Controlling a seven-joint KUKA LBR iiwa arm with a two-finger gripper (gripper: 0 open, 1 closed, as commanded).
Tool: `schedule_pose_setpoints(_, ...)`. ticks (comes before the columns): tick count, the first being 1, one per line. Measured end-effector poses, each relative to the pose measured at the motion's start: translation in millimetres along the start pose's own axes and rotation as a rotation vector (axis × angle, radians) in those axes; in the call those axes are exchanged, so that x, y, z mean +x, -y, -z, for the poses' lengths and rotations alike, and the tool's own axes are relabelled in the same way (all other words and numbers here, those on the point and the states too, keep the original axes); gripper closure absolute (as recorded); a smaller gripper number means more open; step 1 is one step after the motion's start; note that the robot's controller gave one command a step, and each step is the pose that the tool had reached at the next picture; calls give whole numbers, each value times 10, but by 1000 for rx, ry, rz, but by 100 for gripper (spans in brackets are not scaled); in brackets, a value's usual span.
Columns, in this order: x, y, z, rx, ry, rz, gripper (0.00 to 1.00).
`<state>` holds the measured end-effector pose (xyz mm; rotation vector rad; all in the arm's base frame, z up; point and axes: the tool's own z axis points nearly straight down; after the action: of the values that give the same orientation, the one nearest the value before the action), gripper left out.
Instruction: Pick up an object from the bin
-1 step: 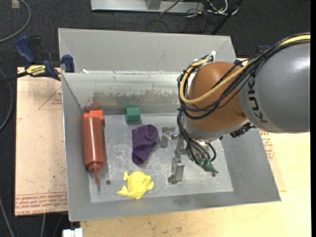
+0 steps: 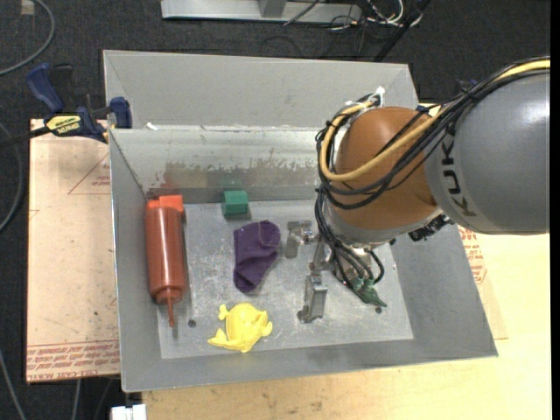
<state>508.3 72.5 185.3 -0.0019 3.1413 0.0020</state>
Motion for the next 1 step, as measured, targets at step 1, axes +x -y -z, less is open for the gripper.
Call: schedule_pose_setpoints(1, -19, -304, -445, 0, 4, 54, 0)
